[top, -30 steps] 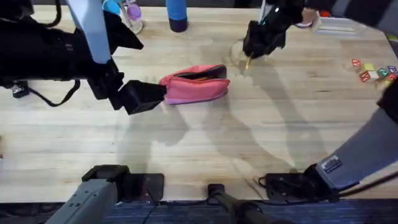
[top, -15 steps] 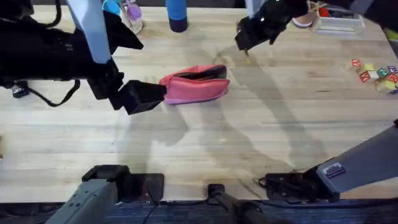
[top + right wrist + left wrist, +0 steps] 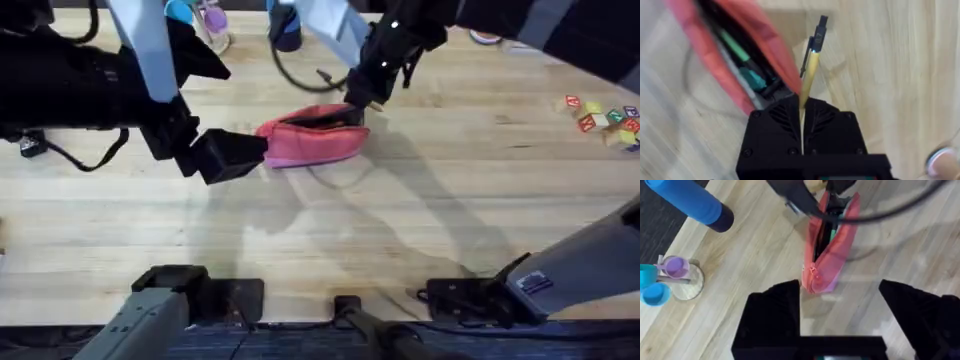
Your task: Unzip the bag, pick up the pens from the table one at a time and place them inside, then zip the bag closed.
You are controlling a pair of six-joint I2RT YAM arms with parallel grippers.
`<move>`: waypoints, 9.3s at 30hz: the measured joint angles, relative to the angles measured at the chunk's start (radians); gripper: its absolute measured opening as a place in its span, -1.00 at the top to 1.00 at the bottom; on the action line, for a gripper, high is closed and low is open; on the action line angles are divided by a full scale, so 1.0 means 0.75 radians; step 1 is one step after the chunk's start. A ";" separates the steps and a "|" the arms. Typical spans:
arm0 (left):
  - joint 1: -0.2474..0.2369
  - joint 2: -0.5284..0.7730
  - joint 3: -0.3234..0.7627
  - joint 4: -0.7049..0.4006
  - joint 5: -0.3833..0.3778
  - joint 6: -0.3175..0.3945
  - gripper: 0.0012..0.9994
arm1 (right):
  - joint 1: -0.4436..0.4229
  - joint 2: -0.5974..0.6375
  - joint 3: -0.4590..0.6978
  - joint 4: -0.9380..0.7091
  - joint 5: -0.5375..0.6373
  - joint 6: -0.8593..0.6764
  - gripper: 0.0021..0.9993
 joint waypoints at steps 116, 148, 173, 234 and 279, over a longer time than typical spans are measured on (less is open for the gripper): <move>0.364 0.402 -0.019 -0.120 0.028 0.573 -0.99 | 0.185 -0.052 0.017 0.008 -0.024 0.160 -1.00; 0.735 0.979 -0.021 -0.354 0.417 1.349 -0.99 | 0.294 -0.187 0.017 -0.006 -0.494 1.383 -1.00; 0.735 0.979 -0.021 -0.354 0.423 1.353 -0.99 | 0.629 -0.136 0.017 0.057 0.171 1.962 -0.99; 0.735 0.979 -0.021 -0.354 0.423 1.353 -0.99 | 0.544 0.254 0.017 0.364 0.249 2.071 0.79; 0.443 0.982 -0.021 -0.181 0.569 1.187 -0.99 | 0.516 0.052 0.017 0.292 0.209 1.645 0.94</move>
